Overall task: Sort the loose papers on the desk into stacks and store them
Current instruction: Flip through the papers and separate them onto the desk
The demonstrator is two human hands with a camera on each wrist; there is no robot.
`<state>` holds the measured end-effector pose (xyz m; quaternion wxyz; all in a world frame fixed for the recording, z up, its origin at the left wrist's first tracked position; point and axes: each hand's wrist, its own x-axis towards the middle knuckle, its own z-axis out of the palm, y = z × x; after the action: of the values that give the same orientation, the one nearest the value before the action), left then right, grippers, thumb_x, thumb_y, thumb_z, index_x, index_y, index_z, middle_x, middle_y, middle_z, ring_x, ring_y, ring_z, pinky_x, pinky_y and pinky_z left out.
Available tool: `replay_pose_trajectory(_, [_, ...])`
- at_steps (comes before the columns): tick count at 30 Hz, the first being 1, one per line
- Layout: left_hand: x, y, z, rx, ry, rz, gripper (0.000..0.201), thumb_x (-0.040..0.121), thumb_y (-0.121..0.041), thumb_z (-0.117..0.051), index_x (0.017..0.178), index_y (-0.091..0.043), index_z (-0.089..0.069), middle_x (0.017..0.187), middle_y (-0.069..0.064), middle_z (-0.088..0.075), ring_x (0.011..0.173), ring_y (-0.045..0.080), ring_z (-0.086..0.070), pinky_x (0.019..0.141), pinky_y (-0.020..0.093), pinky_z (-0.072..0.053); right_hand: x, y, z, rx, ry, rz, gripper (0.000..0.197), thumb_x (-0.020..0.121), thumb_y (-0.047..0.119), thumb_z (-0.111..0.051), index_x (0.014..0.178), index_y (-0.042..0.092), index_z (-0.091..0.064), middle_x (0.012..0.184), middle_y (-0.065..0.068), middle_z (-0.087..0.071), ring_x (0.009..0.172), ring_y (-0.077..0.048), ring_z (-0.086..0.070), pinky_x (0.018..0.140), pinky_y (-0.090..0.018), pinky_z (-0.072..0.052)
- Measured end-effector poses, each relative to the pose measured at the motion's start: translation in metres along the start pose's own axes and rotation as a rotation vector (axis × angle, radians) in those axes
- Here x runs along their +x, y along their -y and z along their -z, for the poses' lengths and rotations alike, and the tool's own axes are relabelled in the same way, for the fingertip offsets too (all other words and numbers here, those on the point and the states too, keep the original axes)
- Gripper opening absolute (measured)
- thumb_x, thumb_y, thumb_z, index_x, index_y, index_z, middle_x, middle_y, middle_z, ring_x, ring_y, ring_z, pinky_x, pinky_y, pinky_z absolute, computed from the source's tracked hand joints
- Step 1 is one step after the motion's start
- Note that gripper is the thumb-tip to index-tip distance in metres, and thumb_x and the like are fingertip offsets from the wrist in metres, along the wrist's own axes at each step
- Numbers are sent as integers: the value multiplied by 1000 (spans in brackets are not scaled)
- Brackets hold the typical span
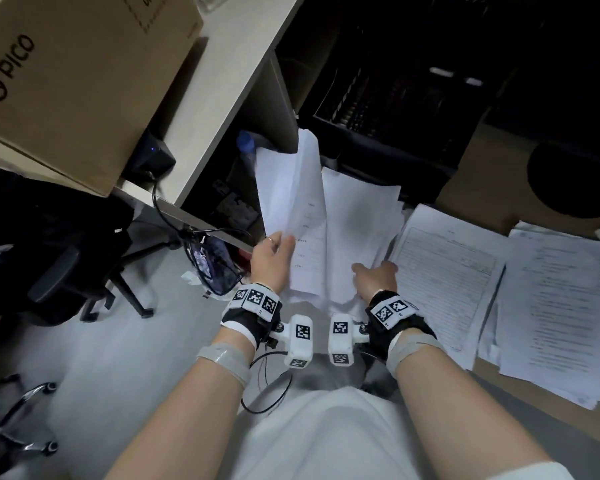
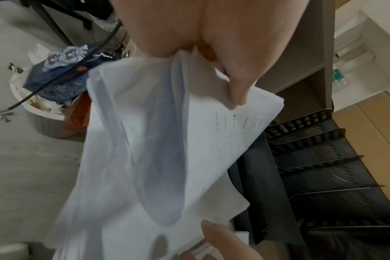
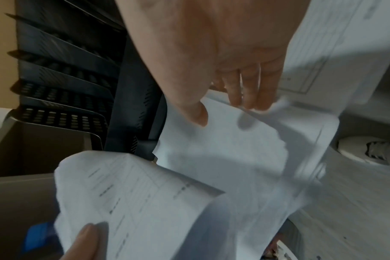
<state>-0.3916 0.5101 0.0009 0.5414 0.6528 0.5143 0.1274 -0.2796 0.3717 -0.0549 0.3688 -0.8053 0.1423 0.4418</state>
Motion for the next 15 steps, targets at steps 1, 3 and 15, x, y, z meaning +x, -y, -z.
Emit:
replay_pose_trajectory(1, [0,-3,-5,-12,24,0,43,99,-17,-55,58,-22,-46,49,-17,-45,52,1,-38,57,27,-34,-3,3,9,10,-18,40,67,90,25,-62,143,1,-28,131,-12,-54,114,-36,-59,86,-32,-46])
replay_pose_trajectory(3, [1,-3,-18,-43,73,4,38,97,-28,-58,61,-14,-54,56,-16,-53,58,5,-46,62,30,-45,-12,10,28,59,-11,155,63,90,25,-65,144,6,-38,134,-4,-54,119,-30,-56,92,-31,-45])
replay_pose_trajectory(15, [-51,-68,-126,-224,341,0,38,94,-36,-66,71,-6,-57,64,0,-57,59,12,-50,66,23,-43,-53,14,148,326,-21,414,19,93,8,-64,112,12,-63,108,-11,-73,96,-24,-71,89,-40,-58])
